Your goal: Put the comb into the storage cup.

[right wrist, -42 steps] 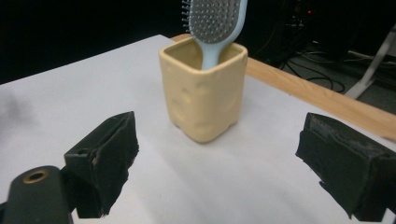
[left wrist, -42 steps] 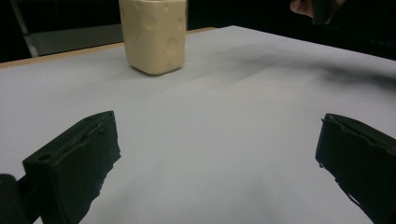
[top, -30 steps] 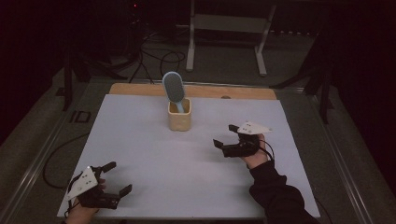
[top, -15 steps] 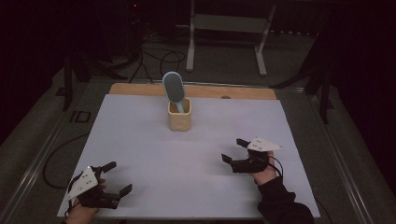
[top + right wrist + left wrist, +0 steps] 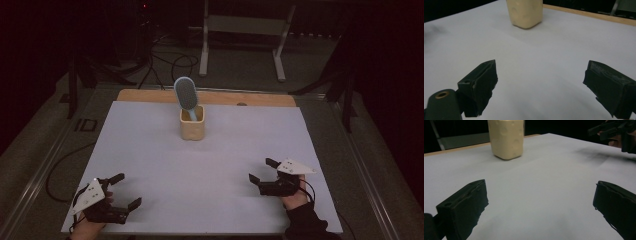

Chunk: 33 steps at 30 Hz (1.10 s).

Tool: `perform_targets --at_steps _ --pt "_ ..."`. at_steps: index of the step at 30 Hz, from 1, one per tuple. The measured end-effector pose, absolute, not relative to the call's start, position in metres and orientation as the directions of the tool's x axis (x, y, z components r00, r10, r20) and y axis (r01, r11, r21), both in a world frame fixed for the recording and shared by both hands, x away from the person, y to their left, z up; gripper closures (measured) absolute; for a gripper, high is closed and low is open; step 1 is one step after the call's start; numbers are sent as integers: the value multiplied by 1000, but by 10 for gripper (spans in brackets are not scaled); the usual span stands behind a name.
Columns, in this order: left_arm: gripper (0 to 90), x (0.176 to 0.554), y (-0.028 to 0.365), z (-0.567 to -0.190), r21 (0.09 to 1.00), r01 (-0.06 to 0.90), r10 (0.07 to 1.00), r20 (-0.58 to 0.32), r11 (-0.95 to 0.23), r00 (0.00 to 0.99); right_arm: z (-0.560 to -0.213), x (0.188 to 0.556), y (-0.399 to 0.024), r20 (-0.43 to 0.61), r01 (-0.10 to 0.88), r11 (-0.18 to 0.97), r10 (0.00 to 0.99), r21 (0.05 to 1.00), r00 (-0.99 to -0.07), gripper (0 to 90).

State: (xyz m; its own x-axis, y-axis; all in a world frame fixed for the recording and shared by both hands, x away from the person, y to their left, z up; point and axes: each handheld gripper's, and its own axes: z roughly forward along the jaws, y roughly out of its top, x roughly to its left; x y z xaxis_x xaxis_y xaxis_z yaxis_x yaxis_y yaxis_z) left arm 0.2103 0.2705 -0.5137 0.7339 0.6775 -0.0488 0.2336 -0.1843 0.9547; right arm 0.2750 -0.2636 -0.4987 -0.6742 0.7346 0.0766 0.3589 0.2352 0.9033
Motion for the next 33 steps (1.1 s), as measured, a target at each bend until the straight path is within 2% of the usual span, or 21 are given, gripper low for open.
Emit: perform_targets --at_steps 18,33 --pt "0 211 270 -514 954 233 673 -46 -190 738 -508 249 -289 92 399 226 765 888 -638 104" --pt "0 211 269 -514 954 232 671 -48 -188 740 -516 246 -285 104 427 253 748 868 -655 103"
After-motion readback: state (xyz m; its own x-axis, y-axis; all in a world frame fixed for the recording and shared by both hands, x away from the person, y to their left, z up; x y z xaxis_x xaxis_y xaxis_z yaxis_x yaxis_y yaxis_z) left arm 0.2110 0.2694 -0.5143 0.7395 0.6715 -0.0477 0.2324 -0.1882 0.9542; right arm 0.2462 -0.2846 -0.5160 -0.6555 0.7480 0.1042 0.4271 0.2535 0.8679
